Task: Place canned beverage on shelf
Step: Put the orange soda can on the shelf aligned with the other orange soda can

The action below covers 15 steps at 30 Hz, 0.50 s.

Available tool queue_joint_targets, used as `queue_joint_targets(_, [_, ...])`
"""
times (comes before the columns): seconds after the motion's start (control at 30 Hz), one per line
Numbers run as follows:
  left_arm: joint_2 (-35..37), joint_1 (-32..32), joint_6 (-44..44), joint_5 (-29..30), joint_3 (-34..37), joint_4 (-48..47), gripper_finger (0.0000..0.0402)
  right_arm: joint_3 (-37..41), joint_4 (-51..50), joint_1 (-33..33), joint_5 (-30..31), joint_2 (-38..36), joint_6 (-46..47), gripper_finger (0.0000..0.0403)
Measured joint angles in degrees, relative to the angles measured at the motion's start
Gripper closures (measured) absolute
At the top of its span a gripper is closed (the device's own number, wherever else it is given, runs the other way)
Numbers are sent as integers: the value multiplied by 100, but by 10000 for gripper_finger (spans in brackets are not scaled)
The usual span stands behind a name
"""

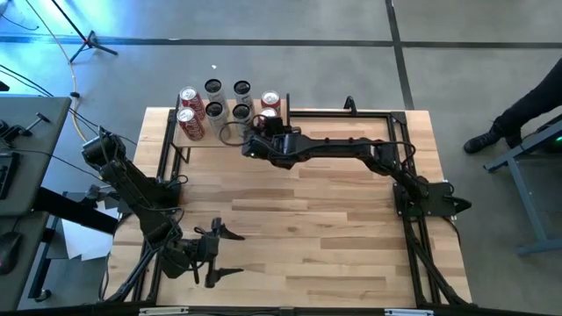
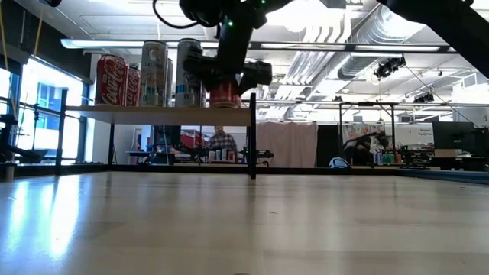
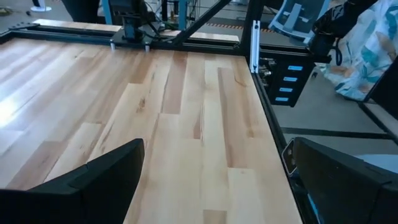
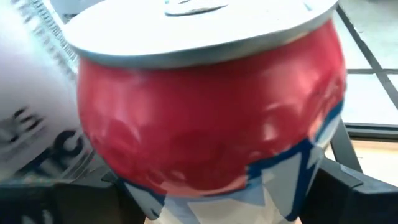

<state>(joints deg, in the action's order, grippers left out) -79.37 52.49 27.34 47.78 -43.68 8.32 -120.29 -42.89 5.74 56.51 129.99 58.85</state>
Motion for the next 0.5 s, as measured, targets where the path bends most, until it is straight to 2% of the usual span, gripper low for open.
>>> queue_joint_targets(0.4, [0,0,-206,210,0,6,14,2,-7,96,-197,-21,-205,114])
queue_joint_targets(0.5, [0,0,-207,208,0,6,14,2,-58,94,-232,-21,-193,78])
